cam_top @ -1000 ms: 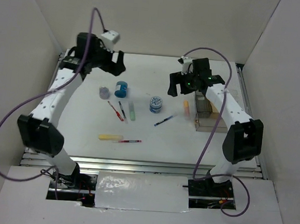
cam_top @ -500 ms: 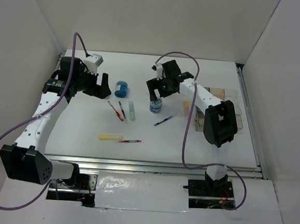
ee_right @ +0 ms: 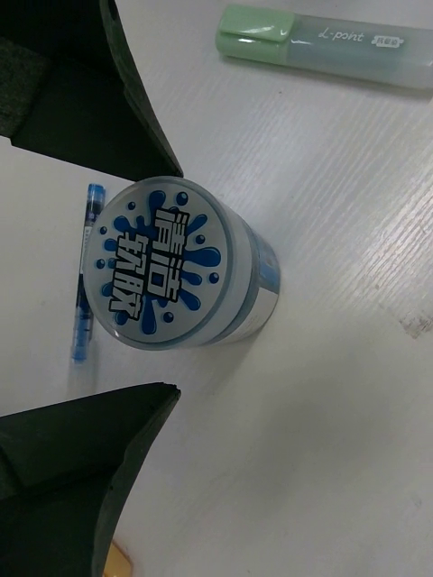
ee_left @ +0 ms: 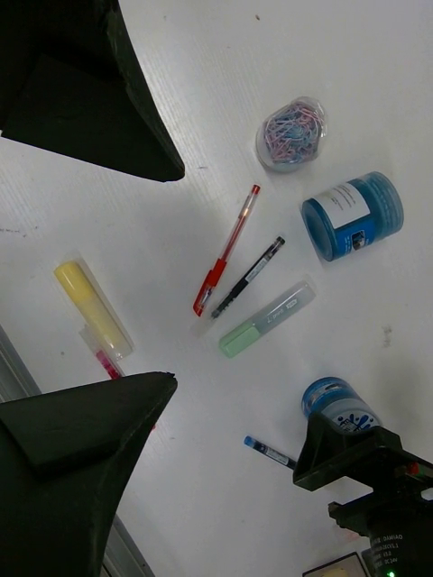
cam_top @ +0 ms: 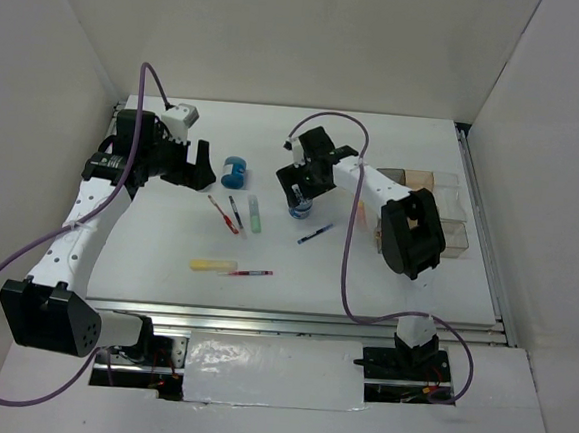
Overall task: Sort the stationery into containers
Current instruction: Pick up the stationery from the center of the board.
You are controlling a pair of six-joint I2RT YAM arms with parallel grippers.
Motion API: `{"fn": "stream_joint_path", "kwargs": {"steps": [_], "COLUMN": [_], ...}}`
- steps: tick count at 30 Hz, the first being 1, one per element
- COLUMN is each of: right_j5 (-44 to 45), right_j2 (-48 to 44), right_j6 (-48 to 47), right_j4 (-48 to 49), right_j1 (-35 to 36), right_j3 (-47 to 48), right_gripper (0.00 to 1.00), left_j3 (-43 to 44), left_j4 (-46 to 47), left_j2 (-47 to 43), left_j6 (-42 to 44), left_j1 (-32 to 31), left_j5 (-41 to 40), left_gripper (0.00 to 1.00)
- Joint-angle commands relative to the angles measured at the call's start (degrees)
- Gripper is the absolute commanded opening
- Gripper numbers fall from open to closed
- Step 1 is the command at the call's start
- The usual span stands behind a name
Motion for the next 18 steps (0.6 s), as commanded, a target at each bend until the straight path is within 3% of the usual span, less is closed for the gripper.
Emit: {"fn": "stream_joint_path", "kwargs": {"steps": [1, 9, 16, 18], "right_j5": [1.32, 1.32, 0.71, 0.88], "right_j2": [0.31, 0.49, -0.74, -3.10], "right_j6": [-0.48, -0.83, -1.36, -1.79], "right_j4": [-0.64, 0.15, 0.06, -0.38], "right_j1": [0.21, 0.30, 0.39, 0.13], "right_j3": [1.73, 1.73, 1.11, 0.33], "right_gripper": [0.96, 0.82, 0.51, 0.47], "left_j3": [0.05, -0.74, -1.09, -1.09], "left_j4": [2.27, 2.62, 2.62, 2.62], "left_j2": [-0.63, -0.28, -0.19, -0.37], "left_j6": [-0.68, -0.59, -0.33, -0.15], "left_j1": [0.30, 0.30, 0.21, 0.30], "left_j5": [1.44, 1.53, 1.26, 1.26], "left_gripper": [0.99, 0.99, 0.99, 0.99]}}
